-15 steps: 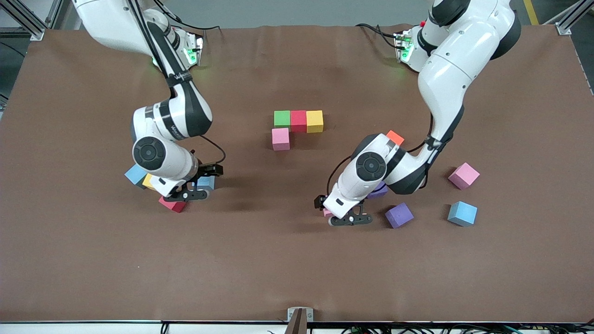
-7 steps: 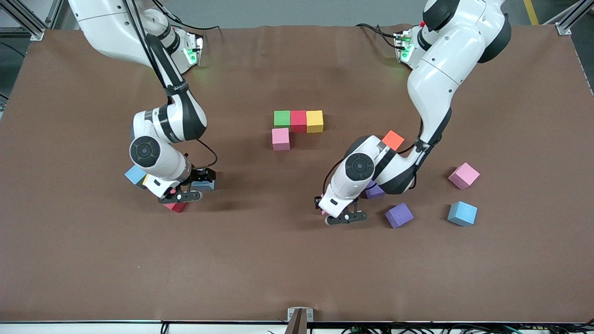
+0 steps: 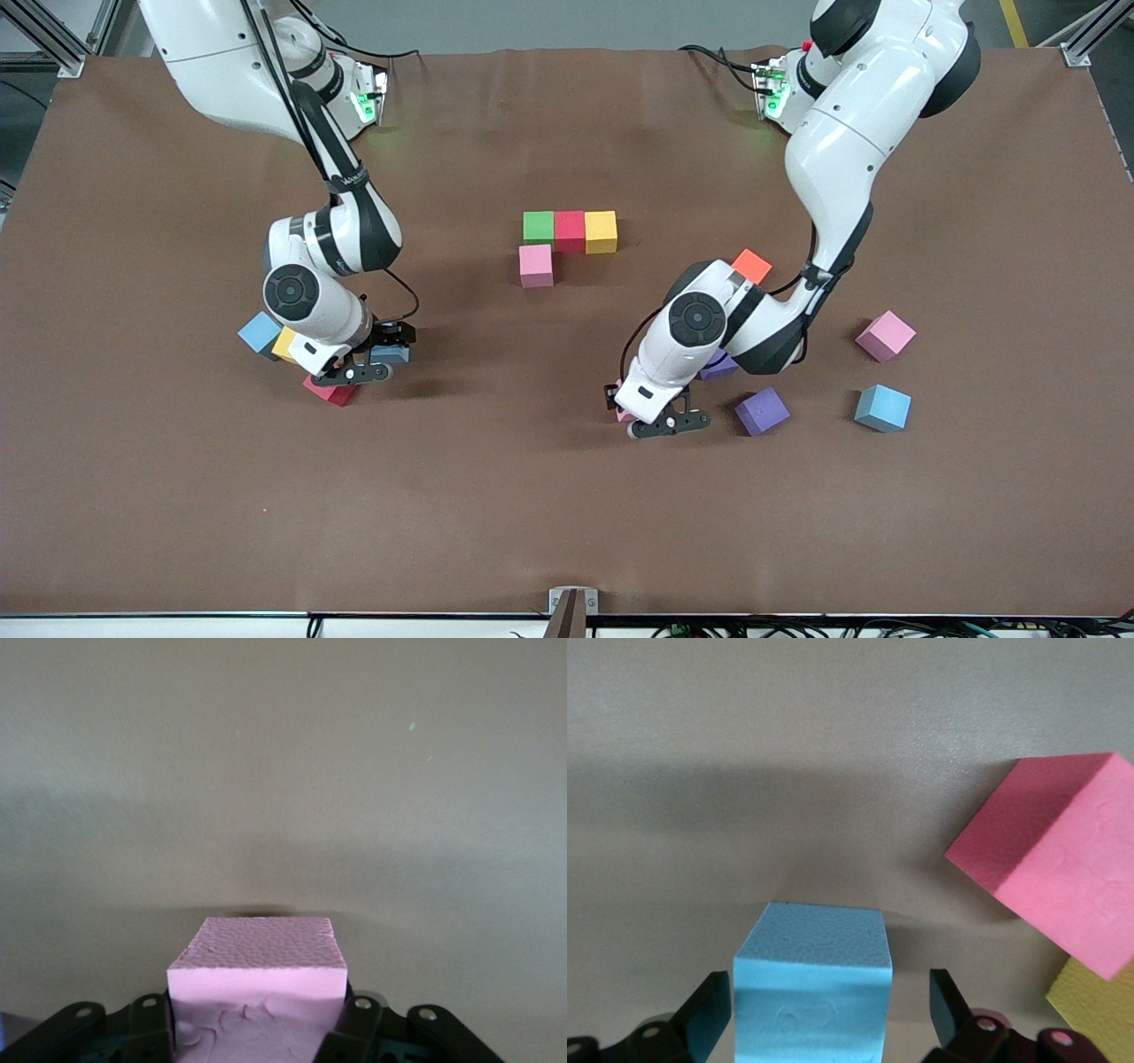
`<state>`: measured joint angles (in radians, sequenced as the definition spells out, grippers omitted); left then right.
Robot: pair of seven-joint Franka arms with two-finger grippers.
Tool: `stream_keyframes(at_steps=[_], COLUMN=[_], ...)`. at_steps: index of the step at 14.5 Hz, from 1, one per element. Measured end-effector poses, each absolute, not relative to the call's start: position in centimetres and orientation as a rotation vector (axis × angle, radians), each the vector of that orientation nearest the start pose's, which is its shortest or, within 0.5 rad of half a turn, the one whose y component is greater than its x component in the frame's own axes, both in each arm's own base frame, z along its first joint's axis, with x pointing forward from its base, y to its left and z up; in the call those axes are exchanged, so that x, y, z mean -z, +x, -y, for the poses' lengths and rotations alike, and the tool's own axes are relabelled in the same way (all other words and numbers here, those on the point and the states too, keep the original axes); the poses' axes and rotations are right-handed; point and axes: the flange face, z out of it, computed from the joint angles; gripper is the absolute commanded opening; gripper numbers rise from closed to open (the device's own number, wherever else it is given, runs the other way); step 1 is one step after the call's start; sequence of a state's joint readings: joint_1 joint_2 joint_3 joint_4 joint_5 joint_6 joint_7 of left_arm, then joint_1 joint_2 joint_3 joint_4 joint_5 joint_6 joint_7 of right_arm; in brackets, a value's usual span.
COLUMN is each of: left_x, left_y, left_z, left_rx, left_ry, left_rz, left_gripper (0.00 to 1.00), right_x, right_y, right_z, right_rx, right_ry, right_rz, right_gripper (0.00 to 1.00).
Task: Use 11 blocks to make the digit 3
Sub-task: 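Grasp the blue cube with the right gripper while the left gripper grasps pink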
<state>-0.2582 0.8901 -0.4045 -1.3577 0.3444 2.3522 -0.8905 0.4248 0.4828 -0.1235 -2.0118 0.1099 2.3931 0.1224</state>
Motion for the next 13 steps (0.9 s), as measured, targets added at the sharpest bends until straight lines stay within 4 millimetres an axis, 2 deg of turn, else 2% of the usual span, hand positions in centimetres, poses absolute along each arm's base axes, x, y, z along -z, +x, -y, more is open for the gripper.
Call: stream_keyframes(at_steps=[2, 3, 4, 8, 11, 13], left_x=[-25.5, -26.7, -27.8, -30.8, -32.5, -33.1], left_y=[64.0, 64.1, 64.2, 65.5, 66.8, 66.9], left_z=[39.6, 39.5, 39.2, 35.6, 32.7, 32.0], left_rx=[0.18, 0.187, 0.194, 0.179, 0.189, 0.18], left_ry=[-3.254, -3.244, -3.235, -3.178, -3.155, -3.142], left_rz=[0.277, 0.277, 0.282, 0.359, 0.421, 0.433], left_gripper=[0.0, 0.0, 0.0, 0.0, 0.0, 0.0], right_x=[-19.8, -19.5, -19.5, -20.4, -23.8, -26.0], right_y=[56.6, 56.6, 56.6, 57.1, 58.5, 59.2], right_z=[-17.9, -17.9, -18.0, -19.1, -22.3, -25.0], right_rx=[-0.152, -0.154, -0.154, -0.159, -0.159, -0.118], right_ry=[-3.143, -3.143, -3.143, -3.136, -3.125, -3.119], right_rz=[0.169, 0.171, 0.172, 0.195, 0.229, 0.223], right_gripper=[0.43, 0.34, 0.3, 0.29, 0.29, 0.29])
